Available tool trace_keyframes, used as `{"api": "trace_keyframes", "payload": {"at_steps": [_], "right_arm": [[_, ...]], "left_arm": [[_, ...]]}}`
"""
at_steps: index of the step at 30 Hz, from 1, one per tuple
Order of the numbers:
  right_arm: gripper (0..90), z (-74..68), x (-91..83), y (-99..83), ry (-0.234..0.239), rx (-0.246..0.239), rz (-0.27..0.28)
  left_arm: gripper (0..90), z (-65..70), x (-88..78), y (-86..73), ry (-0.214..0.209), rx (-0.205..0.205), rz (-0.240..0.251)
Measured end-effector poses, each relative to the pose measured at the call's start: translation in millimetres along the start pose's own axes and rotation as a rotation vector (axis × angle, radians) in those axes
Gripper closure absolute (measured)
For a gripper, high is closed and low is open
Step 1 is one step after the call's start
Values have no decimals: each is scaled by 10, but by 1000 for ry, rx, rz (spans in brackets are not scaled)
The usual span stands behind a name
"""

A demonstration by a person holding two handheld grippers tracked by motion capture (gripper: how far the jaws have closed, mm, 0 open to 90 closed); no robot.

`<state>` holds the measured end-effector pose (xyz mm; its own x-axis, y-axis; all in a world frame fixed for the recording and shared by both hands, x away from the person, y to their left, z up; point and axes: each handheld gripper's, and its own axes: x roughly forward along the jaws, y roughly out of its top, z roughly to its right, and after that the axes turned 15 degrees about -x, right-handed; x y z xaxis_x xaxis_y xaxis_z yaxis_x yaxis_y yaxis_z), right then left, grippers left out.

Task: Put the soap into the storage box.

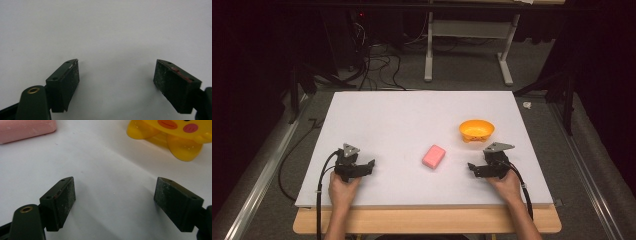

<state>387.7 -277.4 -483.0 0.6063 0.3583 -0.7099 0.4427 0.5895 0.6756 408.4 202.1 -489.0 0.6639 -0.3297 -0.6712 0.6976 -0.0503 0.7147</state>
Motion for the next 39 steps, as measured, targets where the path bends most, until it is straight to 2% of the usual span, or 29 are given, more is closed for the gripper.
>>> {"api": "trace_keyframes", "payload": {"at_steps": [19,23,26,39], "right_arm": [[184,9,-3,9,9,7,-5],[195,3,-11,28,6,-5,-12],[193,-17,-38,52,17,3,7],[193,-97,-114,244,52,-12,64]], "left_arm": [[211,0,0,0,0,0,0],[211,0,0,0,0,0,0],[211,-1,0,0,0,0,0],[211,-1,1,1,0,-1,0]]}}
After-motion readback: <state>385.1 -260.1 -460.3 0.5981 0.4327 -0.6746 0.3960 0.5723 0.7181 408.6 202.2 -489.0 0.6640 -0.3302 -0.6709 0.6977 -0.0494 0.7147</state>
